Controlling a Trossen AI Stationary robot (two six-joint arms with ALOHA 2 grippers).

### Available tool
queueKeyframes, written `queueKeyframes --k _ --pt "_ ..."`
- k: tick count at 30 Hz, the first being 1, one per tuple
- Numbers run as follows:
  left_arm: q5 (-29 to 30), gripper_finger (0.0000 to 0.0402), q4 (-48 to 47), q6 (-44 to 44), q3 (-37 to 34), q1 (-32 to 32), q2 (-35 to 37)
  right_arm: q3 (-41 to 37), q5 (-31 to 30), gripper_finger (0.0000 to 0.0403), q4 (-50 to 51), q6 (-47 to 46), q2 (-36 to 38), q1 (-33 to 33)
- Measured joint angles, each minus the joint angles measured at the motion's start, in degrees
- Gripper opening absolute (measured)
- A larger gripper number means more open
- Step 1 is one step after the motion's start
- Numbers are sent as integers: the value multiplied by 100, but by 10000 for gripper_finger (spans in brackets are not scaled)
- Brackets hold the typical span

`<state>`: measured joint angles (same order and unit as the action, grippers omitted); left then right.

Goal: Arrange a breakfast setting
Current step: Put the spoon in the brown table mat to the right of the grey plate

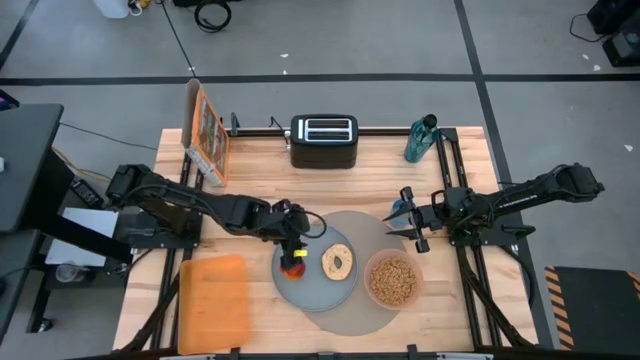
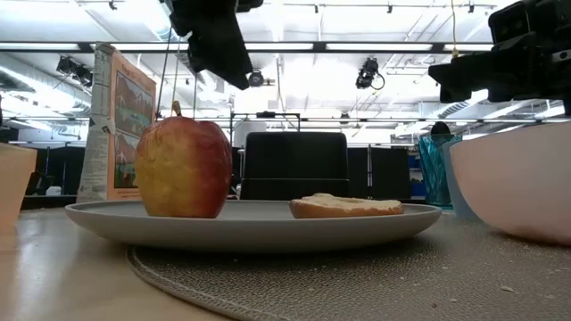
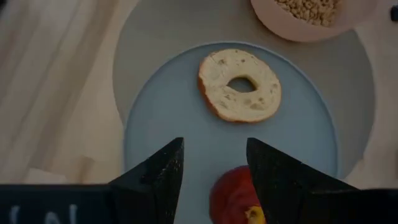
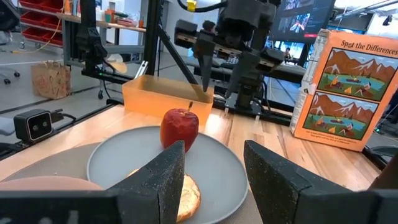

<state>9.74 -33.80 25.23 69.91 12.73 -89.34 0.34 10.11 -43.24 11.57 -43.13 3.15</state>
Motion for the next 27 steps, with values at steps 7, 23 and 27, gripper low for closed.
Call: queueKeyframes --k 7,23,27 --pt "191 160 864 -876 -471 129 45 0 -260 174 -332 -7 0 163" --pt "-366 155 5351 -2191 -3973 205 1731 2470 -2195 174 2864 -614 -401 215" --pt "-360 155 6520 -2465 -4759 201 2123 3299 -2633 174 4016 -881 -497 60"
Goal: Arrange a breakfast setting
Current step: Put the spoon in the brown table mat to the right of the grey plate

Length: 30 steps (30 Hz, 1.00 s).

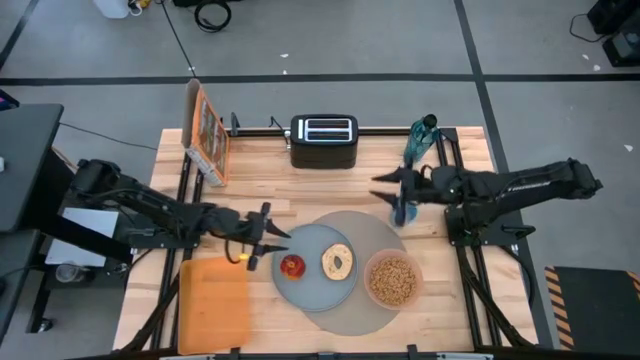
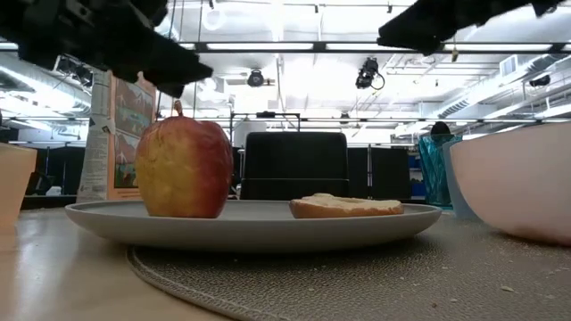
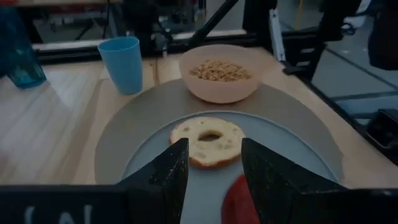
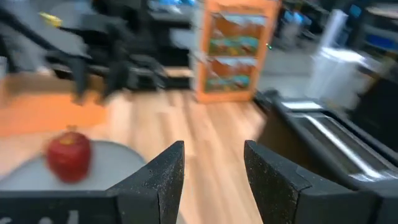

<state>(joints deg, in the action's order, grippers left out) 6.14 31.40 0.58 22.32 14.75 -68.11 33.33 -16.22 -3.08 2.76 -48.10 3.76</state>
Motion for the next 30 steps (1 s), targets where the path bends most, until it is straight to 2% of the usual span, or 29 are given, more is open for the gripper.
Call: queueKeyframes --k 4,11,14,20,30 --pt "-20 155 626 -109 -485 4 249 749 -419 174 1199 -184 -122 -274" --pt "-216 155 1443 -134 -949 143 360 1673 -379 174 2481 -330 -348 -1216" --pt "-211 155 1447 -134 -983 249 356 1941 -388 174 2807 -371 -508 -1779" --pt "-211 155 1449 -92 -979 487 358 2653 -388 174 3856 -593 -1305 -3108" --pt "-193 155 1458 192 -979 532 356 4864 -383 174 6288 -281 -2991 -4691"
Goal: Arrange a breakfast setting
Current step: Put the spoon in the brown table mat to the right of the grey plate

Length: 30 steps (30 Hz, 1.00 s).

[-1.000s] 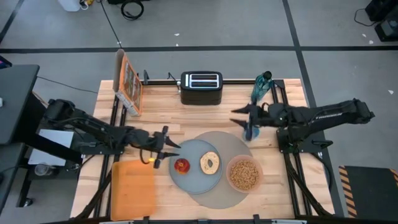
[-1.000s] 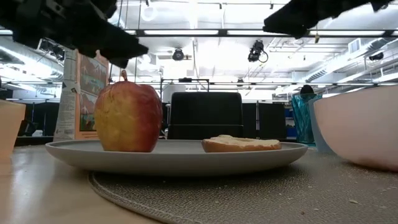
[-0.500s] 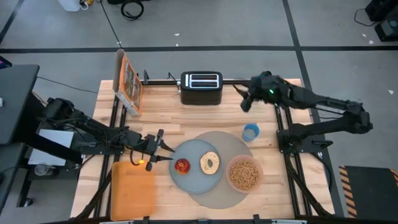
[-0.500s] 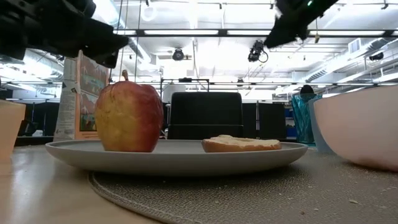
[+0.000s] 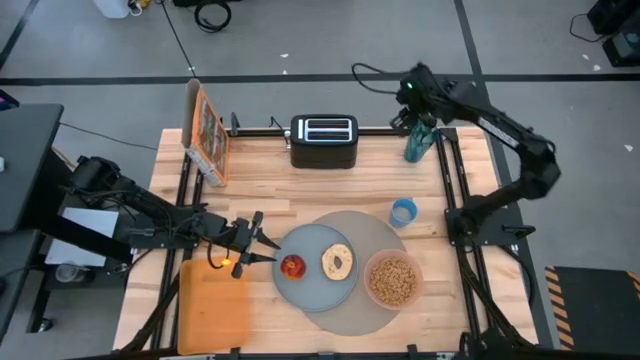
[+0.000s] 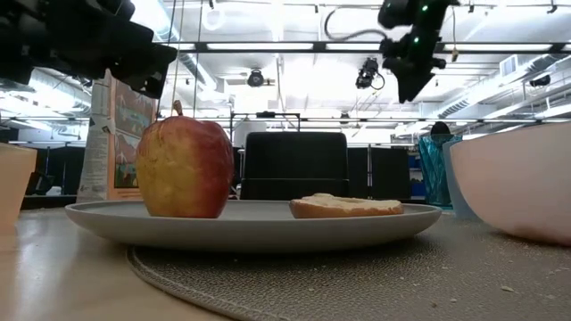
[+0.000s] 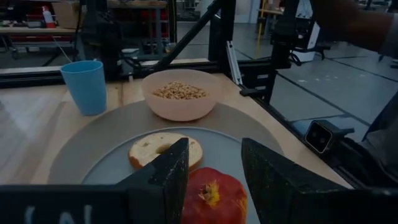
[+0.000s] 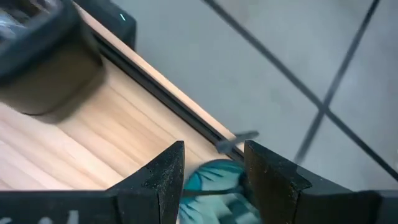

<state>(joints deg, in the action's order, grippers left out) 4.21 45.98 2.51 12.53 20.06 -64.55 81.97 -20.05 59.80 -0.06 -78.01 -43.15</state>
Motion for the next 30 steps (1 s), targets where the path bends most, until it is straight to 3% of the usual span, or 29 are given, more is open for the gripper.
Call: queueKeyframes --k 11,21,30 --pt "3 155 -32 467 0 6 0 1265 -92 174 1310 330 -1338 -774" --pt "4 156 -89 480 0 6 -4 1388 -601 174 2033 418 -1740 -1174" --pt "6 156 -90 482 0 6 -4 1388 -377 174 2231 469 -1903 -1416"
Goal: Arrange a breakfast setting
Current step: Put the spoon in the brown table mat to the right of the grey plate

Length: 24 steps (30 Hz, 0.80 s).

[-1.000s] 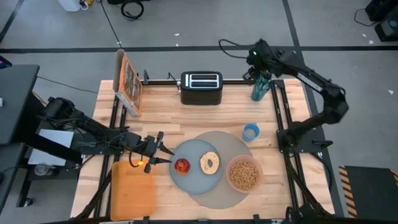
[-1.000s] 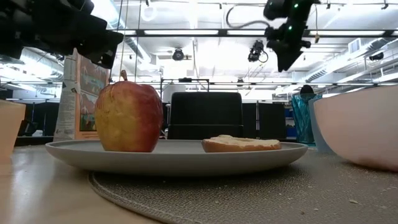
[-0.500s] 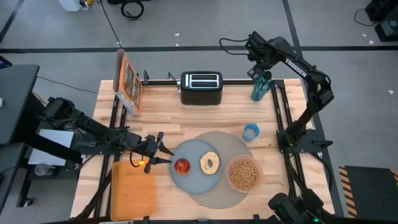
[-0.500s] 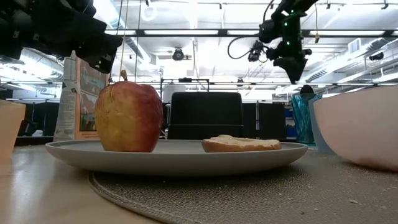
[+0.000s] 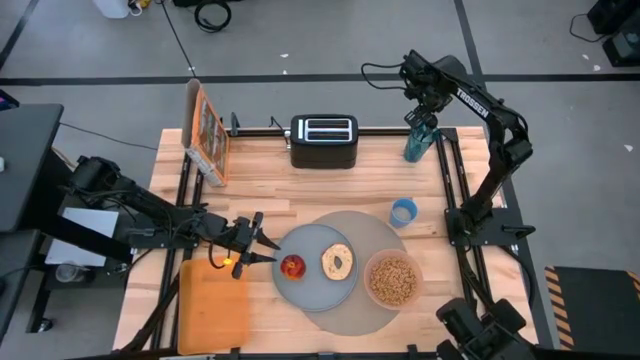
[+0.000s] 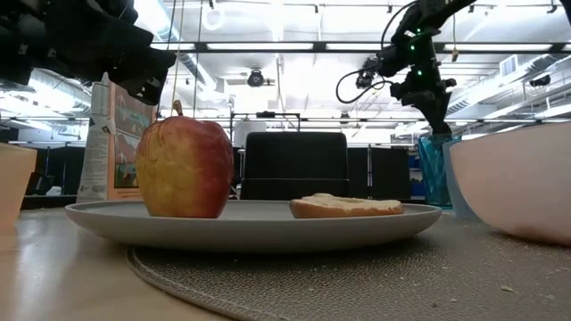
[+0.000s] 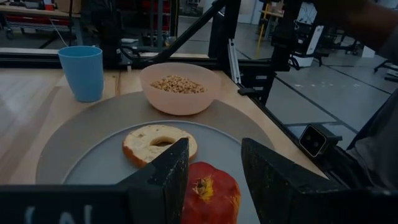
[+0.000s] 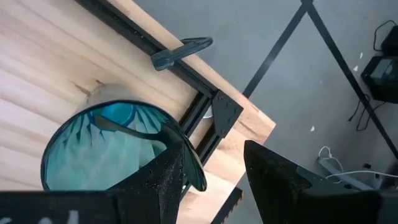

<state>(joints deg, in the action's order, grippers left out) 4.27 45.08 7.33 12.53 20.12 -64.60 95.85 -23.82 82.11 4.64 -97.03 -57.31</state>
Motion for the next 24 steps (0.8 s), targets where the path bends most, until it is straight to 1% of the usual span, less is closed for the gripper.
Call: queueKeyframes --k 5,9,13,16,24 --pt "0 156 0 -24 2 0 0 0 -5 174 27 49 15 1" --pt "0 156 0 -9 2 0 0 0 244 174 123 112 22 -3" --pt "0 156 2 24 2 0 0 0 358 170 157 95 22 -31" --pt "0 156 4 133 2 -1 0 0 418 154 166 49 20 -32" --pt "0 156 9 302 2 -2 0 -174 403 79 188 -62 -37 -32"
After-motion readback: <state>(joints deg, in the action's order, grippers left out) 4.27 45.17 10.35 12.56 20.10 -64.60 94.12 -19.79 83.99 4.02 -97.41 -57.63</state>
